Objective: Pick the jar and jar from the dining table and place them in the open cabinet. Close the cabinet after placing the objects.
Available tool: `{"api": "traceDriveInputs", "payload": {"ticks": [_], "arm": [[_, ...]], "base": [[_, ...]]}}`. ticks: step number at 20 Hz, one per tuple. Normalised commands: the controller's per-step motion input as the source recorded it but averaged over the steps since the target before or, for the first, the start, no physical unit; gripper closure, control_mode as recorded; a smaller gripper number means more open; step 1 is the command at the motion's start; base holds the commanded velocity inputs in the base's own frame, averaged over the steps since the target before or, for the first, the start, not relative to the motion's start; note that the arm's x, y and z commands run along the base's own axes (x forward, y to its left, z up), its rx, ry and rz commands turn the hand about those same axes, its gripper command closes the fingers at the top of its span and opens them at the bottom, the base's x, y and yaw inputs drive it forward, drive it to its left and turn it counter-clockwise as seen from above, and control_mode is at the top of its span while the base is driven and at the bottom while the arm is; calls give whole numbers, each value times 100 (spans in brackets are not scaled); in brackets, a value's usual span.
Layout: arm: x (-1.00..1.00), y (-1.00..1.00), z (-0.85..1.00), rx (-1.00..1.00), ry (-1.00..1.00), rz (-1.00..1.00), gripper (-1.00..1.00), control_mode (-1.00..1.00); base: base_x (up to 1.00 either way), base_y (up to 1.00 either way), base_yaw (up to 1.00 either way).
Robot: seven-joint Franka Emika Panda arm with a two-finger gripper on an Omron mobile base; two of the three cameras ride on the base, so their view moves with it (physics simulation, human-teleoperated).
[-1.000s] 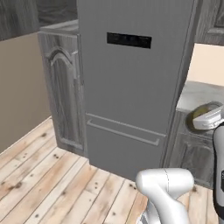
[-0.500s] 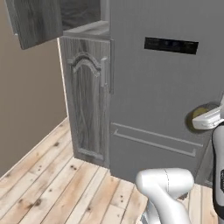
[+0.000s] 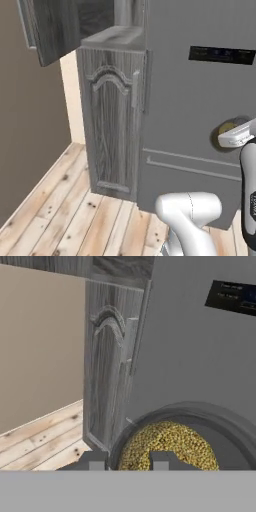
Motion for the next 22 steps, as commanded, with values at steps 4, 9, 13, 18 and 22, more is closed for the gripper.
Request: {"api": "traceDriveInputs", "payload": {"ticks": [4, 9, 13, 18, 22], "arm": [[0, 0, 0, 0, 0, 0, 100, 100], [0, 0, 0, 0, 0, 0, 100, 100], [0, 0, 0, 0, 0, 0, 100, 100], [0, 0, 0, 0, 0, 0, 100, 100], [0, 0, 0, 0, 0, 0, 100, 100]], "base": [[10, 62, -32], [9, 62, -32], [8, 66, -32], [5, 70, -30], [1, 69, -25]]}}
